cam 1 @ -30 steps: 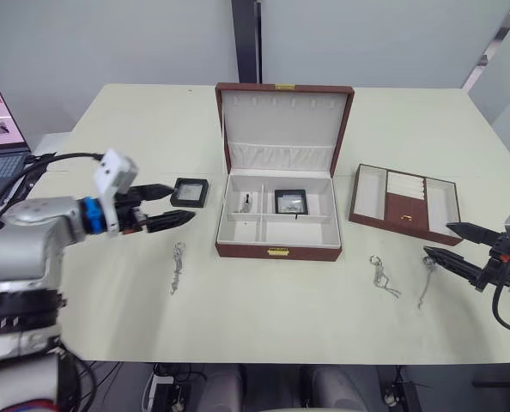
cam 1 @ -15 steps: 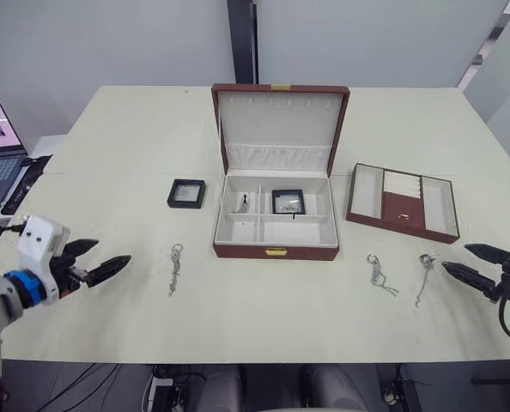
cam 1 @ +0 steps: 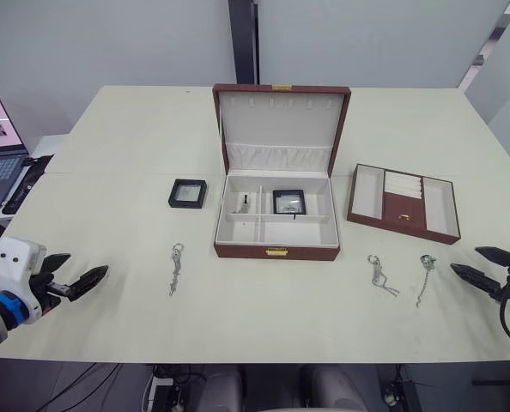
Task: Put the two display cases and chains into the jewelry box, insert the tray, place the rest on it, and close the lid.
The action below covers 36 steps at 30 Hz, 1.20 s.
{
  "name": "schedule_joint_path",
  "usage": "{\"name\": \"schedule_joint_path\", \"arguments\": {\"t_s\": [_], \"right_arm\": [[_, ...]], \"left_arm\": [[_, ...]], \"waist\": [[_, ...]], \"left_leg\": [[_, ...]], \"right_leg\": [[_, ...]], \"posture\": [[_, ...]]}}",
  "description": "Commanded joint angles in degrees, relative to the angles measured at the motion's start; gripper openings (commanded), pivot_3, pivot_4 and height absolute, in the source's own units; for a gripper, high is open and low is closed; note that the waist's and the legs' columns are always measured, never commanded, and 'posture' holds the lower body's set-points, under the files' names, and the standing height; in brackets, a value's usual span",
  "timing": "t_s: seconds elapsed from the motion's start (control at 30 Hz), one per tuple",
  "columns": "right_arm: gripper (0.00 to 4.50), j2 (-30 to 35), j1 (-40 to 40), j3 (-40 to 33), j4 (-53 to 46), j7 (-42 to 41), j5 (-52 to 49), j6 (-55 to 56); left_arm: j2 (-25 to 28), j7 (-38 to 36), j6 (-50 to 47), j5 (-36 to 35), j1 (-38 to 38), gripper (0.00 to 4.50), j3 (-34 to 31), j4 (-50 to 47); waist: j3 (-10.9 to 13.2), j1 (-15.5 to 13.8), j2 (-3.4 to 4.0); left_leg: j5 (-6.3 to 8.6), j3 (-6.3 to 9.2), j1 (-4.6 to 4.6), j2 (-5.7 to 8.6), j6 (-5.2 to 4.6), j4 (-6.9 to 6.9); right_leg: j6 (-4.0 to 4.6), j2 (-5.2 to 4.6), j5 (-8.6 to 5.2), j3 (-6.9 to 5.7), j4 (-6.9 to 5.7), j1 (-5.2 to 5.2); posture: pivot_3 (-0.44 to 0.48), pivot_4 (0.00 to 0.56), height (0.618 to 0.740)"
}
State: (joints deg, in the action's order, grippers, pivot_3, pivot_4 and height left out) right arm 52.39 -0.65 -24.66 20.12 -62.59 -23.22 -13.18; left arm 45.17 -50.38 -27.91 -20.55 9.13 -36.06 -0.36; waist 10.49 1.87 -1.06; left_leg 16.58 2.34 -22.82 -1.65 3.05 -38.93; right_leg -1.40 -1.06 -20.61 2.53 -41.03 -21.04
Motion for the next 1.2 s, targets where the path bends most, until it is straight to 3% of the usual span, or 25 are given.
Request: {"name": "schedule_joint_path", "arguments": {"t_s": [0.03, 0.8, 0.97, 1.2], "right_arm": [[4.5, 0.9, 0.8, -0.6, 0.3, -0.4, 0.3, 1.1], [4.5, 0.6, 1.6, -0.7, -3.0, -0.9, -1.6, -0.4], [4.5, 0.6, 2.8, 0.4, -17.0, -2.5, -8.2, -7.6], [4.5, 0.1, 9.5, 6.9, -33.5, -4.2, -16.7, -17.0]], "left_arm": [[0.3, 0.6, 0.8, -1.5, 0.8, 4.45, -1.9, -0.8], [0.5, 2.2, 0.8, -2.8, -0.5, 4.45, -0.3, -2.4], [-6.0, 8.6, -1.7, -6.9, -0.2, 4.45, -2.0, -10.9], [-16.5, 18.9, -3.0, -8.8, -0.1, 4.45, 2.5, -23.4]], "waist": [[0.0, 0.0, 0.0], [0.0, 0.0, 0.0], [0.0, 0.1, 0.05], [0.0, -0.2, 0.03]], "left_leg": [[0.0, 0.0, 0.0, 0.0, 0.0, 0.0], [0.0, 0.01, 0.0, 0.0, 0.0, 0.0], [0.0, 0.01, -0.01, -0.02, 0.0, 0.0], [0.0, 0.2, -0.02, -0.01, 0.01, -0.03]], "right_leg": [[0.0, 0.0, 0.0, 0.0, 0.0, 0.0], [0.0, 0.0, 0.0, 0.01, 0.0, 0.0], [0.0, -0.01, 0.0, 0.01, -0.01, 0.0], [0.0, 0.0, 0.0, 0.0, 0.03, 0.12]], "posture": [[0.0, 0.15, 0.74], [0.0, 0.15, 0.74], [0.0, 0.15, 0.74], [0.0, 0.15, 0.74]]}}
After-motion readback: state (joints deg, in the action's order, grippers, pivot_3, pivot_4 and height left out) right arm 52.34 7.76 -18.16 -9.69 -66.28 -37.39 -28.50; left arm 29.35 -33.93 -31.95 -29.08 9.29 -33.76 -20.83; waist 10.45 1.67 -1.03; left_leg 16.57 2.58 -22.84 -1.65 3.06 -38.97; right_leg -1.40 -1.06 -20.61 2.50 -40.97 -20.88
